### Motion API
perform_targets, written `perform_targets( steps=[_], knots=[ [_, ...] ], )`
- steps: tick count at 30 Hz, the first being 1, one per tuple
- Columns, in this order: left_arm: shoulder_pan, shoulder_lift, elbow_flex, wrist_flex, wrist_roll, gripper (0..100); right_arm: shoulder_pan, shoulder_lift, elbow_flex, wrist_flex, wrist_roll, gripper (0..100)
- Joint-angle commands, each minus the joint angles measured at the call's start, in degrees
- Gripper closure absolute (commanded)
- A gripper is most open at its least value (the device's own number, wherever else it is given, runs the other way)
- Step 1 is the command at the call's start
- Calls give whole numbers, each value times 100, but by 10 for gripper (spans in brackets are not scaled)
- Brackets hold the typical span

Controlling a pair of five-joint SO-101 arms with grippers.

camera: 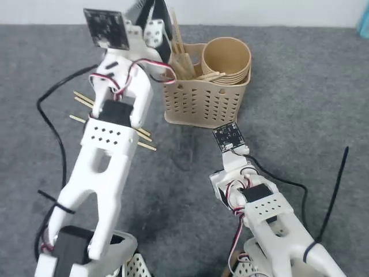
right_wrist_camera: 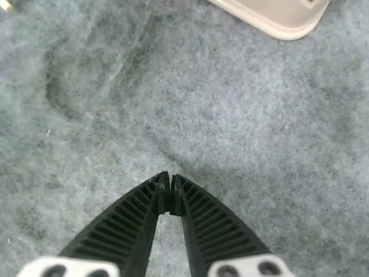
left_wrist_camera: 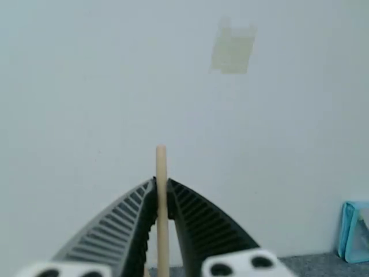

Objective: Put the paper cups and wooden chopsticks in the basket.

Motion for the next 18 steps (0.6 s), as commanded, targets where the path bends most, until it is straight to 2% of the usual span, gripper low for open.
perform_targets(
  steps=[1,4,7,10,13,18],
  knots=[
    [53,-290,57,-202,-9,987,48,-40,-70,-154,167,991],
    [53,-440,66,-114,-9,964,48,-40,-70,-136,334,991],
    [53,-765,31,519,9,823,48,-40,-70,-136,334,991],
    [9,-1240,31,1125,387,689,48,-40,-70,-136,334,991],
    [-26,-1749,31,1468,501,697,48,-40,-70,-136,334,991],
    [-721,-2453,31,1802,527,806,48,-40,-62,-136,325,991]
  ],
)
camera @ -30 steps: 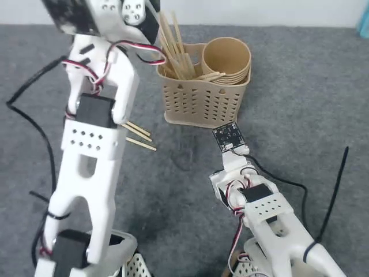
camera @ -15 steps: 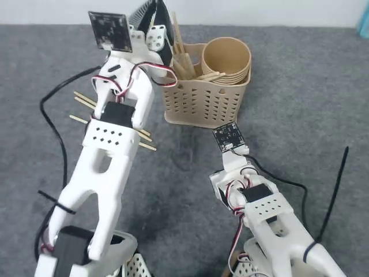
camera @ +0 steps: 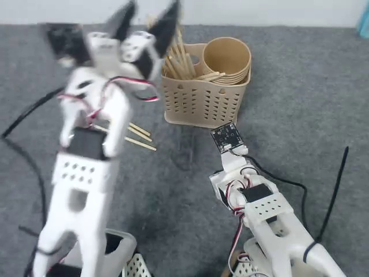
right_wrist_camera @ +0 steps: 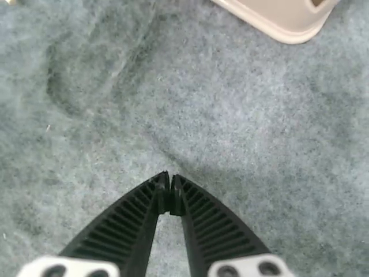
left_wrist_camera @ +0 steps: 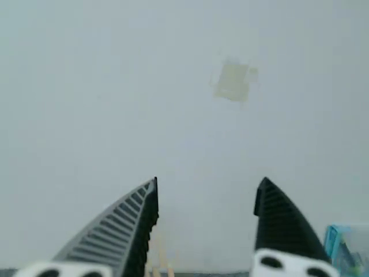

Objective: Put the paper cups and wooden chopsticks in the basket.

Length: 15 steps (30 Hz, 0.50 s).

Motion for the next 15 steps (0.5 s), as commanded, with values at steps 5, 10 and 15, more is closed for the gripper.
perform_targets(
  steps=[5,10,15],
  knots=[
    [-1503,-668,-66,765,97,868,48,-40,-53,-136,114,991],
    [-2426,-659,-57,1697,633,874,40,-40,-53,-136,114,991],
    [-2919,-651,-22,2673,993,874,40,-40,-53,-127,114,991]
  ],
)
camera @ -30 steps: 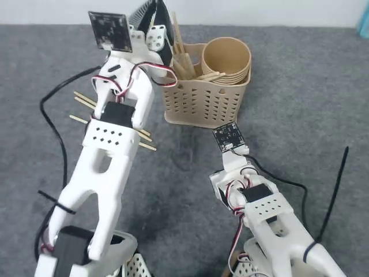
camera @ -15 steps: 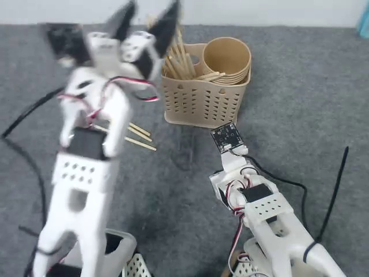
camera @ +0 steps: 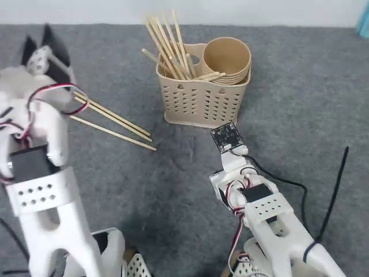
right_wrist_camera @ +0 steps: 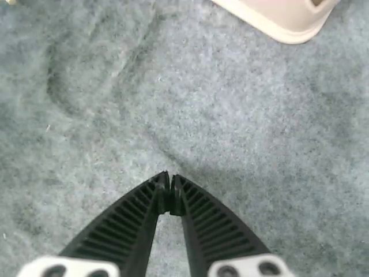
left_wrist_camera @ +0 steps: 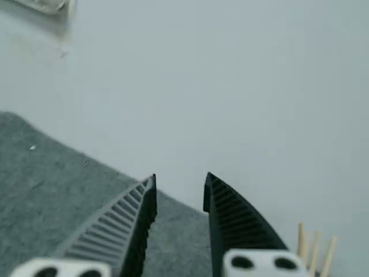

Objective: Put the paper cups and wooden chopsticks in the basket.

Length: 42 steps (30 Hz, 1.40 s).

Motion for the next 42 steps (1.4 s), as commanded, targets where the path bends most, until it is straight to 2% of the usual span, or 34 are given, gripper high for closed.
perform_targets(
  steps=[1,6,12,23,42],
  knots=[
    [-343,-149,-4,668,325,874,40,-40,-53,-127,114,991],
    [-677,369,92,1363,730,874,40,-40,-53,-119,114,991],
    [-932,2057,145,1389,1169,874,40,-40,-44,-127,114,991],
    [-1152,4703,-1086,1635,1319,870,48,-40,-44,-154,105,991],
    [-1064,6901,-2941,1793,1521,870,48,-40,-44,-163,105,991]
  ],
)
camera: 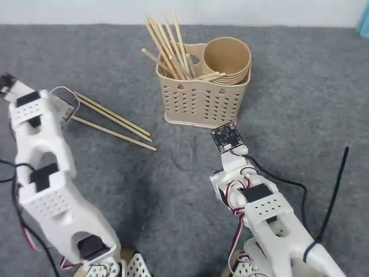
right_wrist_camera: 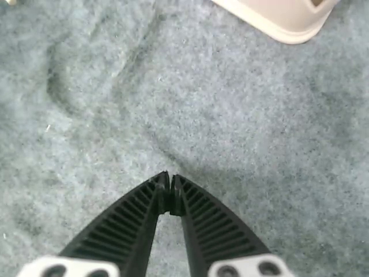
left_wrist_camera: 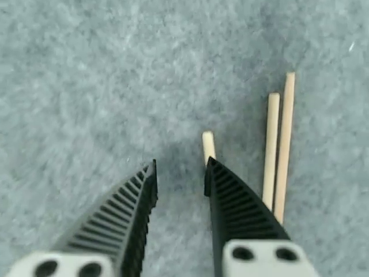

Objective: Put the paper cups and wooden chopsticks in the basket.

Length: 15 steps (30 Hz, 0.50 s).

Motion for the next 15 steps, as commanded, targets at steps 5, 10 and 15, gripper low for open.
perform_targets(
  steps=[5,10,15],
  knots=[
    [229,457,-673,44,105,871,48,-40,-44,-163,105,991],
    [352,791,-936,44,352,871,48,-40,-44,-154,114,991],
    [360,1037,-989,44,387,874,48,-40,-44,-154,132,991]
  ],
)
